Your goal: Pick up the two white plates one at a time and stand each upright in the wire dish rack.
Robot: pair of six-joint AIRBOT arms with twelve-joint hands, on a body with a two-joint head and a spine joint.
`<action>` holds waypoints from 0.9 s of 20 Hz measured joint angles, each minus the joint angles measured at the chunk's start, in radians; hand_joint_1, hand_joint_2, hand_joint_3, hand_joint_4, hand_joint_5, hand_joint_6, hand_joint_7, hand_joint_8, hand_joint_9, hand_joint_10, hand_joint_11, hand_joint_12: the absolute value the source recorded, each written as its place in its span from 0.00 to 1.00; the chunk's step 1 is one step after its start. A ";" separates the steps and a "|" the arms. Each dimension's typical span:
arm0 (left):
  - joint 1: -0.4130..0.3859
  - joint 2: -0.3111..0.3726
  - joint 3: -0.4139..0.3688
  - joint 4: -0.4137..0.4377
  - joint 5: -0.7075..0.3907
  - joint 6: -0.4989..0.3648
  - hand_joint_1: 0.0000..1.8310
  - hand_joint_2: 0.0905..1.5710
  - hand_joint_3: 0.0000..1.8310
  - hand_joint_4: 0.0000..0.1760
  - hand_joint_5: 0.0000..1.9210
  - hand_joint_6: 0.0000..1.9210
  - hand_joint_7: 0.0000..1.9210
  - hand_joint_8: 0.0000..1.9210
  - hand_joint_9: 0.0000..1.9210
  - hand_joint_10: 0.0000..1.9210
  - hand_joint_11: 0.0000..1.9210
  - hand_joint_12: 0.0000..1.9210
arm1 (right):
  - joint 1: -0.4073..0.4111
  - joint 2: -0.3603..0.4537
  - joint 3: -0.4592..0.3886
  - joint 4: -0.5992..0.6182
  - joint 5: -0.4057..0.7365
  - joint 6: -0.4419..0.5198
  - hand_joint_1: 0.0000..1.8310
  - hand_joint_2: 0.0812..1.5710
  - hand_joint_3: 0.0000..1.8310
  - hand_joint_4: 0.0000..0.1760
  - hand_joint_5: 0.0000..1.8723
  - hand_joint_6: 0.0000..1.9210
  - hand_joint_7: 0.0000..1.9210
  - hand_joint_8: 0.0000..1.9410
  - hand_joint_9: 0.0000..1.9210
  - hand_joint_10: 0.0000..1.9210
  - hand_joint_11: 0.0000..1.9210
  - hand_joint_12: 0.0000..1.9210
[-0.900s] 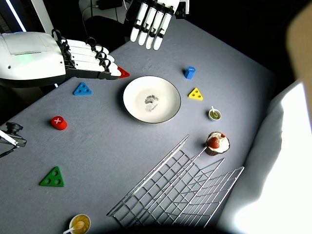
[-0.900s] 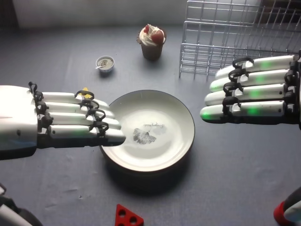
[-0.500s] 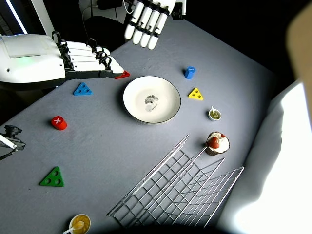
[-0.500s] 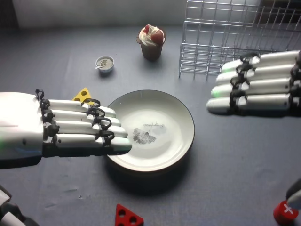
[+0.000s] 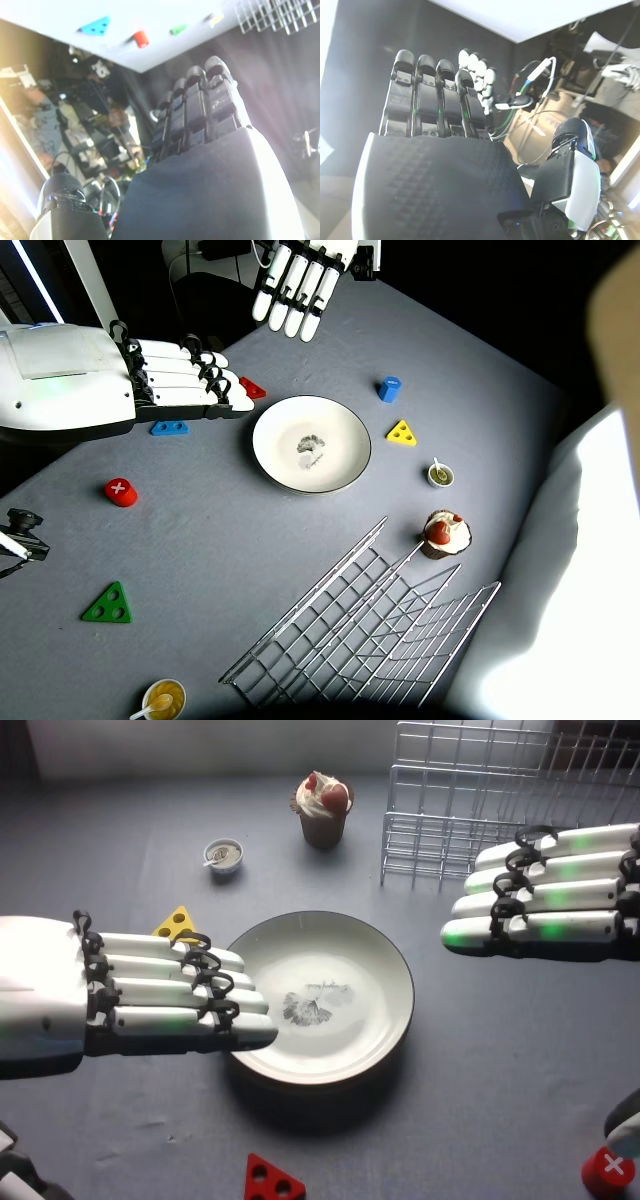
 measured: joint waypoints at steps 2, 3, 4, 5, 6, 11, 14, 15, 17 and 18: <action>0.000 0.000 -0.002 -0.006 0.002 0.000 0.01 0.52 0.00 0.00 0.02 0.00 0.04 0.00 0.05 0.00 0.04 0.03 | 0.000 0.000 -0.002 -0.003 0.001 -0.002 0.00 0.53 0.00 0.00 0.06 0.00 0.08 0.00 0.08 0.00 0.08 0.02; 0.000 -0.002 -0.002 -0.017 0.003 0.000 0.01 0.52 0.00 0.00 0.02 0.00 0.04 0.00 0.05 0.00 0.04 0.03 | 0.000 0.000 -0.002 -0.003 0.001 -0.002 0.00 0.53 0.00 0.00 0.06 0.00 0.08 0.00 0.08 0.00 0.08 0.02; 0.007 -0.005 0.003 -0.050 -0.004 0.001 0.01 0.52 0.00 0.00 0.02 0.00 0.04 0.00 0.05 0.00 0.03 0.02 | 0.000 0.000 0.000 -0.003 0.001 -0.002 0.00 0.52 0.00 0.00 0.05 0.00 0.08 0.00 0.08 0.00 0.08 0.02; 0.008 -0.007 0.011 -0.055 -0.016 0.000 0.01 0.52 0.00 0.00 0.02 0.00 0.04 0.00 0.05 0.00 0.04 0.02 | 0.000 0.000 0.001 -0.003 0.000 -0.002 0.00 0.53 0.00 0.00 0.05 0.00 0.07 0.00 0.07 0.00 0.07 0.02; 0.007 -0.007 0.018 -0.068 -0.024 0.000 0.02 0.52 0.00 0.00 0.02 0.00 0.05 0.00 0.05 0.00 0.04 0.02 | 0.000 -0.002 0.005 -0.003 0.001 -0.001 0.00 0.52 0.00 0.00 0.04 0.00 0.07 0.00 0.07 0.00 0.07 0.02; 0.021 -0.007 0.021 -0.015 -0.037 0.000 0.01 0.52 0.00 0.00 0.03 0.00 0.06 0.00 0.06 0.01 0.05 0.02 | -0.026 -0.004 0.016 0.049 0.073 0.023 0.00 0.54 0.00 0.00 0.04 0.00 0.08 0.00 0.08 0.00 0.08 0.02; 0.021 -0.002 0.021 0.008 -0.040 0.000 0.02 0.52 0.00 0.00 0.03 0.00 0.05 0.00 0.06 0.00 0.04 0.02 | -0.043 -0.002 0.011 0.026 0.103 0.023 0.00 0.55 0.00 0.00 0.06 0.00 0.09 0.00 0.09 0.00 0.08 0.02; 0.021 0.001 0.027 0.016 -0.047 0.000 0.03 0.52 0.00 0.00 0.04 0.00 0.06 0.00 0.06 0.00 0.05 0.02 | -0.047 -0.002 0.008 0.019 0.104 0.019 0.00 0.54 0.00 0.00 0.06 0.01 0.09 0.00 0.09 0.00 0.08 0.02; 0.021 0.002 0.055 0.027 -0.053 0.000 0.01 0.53 0.00 0.00 0.03 0.00 0.06 0.00 0.06 0.00 0.05 0.02 | -0.047 -0.005 0.010 0.027 0.106 0.002 0.00 0.55 0.00 0.00 0.06 0.00 0.08 0.00 0.08 0.00 0.08 0.01; 0.021 0.002 0.064 0.030 -0.052 0.000 0.01 0.53 0.00 0.00 0.02 0.00 0.05 0.00 0.06 0.00 0.05 0.02 | -0.047 -0.005 0.013 0.039 0.109 0.001 0.00 0.55 0.00 0.00 0.06 0.00 0.09 0.00 0.09 0.00 0.09 0.02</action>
